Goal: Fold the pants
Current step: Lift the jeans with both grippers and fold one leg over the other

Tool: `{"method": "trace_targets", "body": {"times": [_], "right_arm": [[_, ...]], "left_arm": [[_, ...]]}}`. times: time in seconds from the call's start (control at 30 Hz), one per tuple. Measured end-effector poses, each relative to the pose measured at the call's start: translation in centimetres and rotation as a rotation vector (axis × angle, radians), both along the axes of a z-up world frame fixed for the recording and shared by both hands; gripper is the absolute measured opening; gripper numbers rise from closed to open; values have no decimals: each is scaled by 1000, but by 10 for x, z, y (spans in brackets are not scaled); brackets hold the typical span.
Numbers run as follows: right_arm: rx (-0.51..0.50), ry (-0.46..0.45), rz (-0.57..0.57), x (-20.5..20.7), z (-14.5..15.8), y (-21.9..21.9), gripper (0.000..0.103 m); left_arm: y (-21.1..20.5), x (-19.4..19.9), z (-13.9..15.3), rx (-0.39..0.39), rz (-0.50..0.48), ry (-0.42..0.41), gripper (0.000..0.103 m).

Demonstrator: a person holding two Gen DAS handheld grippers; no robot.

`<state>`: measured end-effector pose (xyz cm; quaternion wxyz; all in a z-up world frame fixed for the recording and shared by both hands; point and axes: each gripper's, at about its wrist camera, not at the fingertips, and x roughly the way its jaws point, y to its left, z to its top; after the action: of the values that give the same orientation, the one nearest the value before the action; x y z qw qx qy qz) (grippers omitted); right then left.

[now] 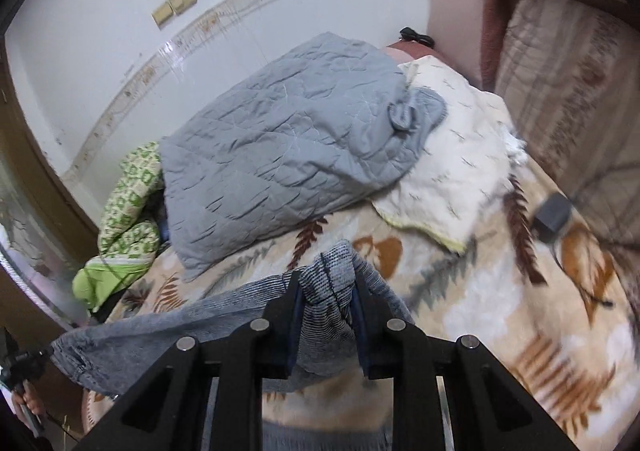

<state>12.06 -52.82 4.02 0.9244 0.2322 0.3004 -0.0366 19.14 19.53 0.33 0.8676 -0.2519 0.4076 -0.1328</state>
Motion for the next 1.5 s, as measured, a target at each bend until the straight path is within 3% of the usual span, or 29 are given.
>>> {"method": "trace_targets", "body": {"times": [0.1,0.3,0.5,0.63,0.73,0.83,0.9,0.93,0.97,1.03,1.13,1.23,1.33,1.4,1.43,1.5], "right_arm": [[43,-7,1,-47,-6,-12,24],[60,79,-1,-127,-45,-21,24],[74,230,32,-182,-103,-12,24],[212,414,84,-204,-147,-17,28],[201,465,97,-213,-151,-21,29],[190,449,132,-216,-136,-24,29],[176,402,153,-214,-118,-25,35],[167,375,152,-210,-108,-27,50],[164,363,146,-206,-103,-27,73],[142,306,115,-189,-89,-28,80],[115,274,82,-150,-83,-26,80],[114,368,28,-103,-101,-30,80],[125,435,31,-76,-123,-34,76],[129,471,59,-66,-136,-31,58],[124,487,83,-61,-141,-27,37],[45,551,126,-56,-147,-13,26]], "left_arm": [[5,-45,-11,-6,-32,-1,3],[3,-105,-45,-10,-86,42,3],[16,-131,-84,-23,-63,144,3],[31,-137,-106,-27,-25,219,4],[40,-138,-116,-37,3,265,4],[43,-142,-112,-7,31,253,4],[49,-148,-97,69,83,204,4],[54,-152,-90,83,107,182,4],[56,-154,-85,88,121,167,4],[55,-158,-70,109,126,119,4],[26,-157,-56,153,57,68,4],[-18,-153,-57,192,-53,44,4],[-68,-140,-77,210,-153,63,4],[-91,-132,-95,219,-189,98,4],[-103,-127,-107,225,-212,123,4],[-116,-122,-121,239,-228,162,4]]}}
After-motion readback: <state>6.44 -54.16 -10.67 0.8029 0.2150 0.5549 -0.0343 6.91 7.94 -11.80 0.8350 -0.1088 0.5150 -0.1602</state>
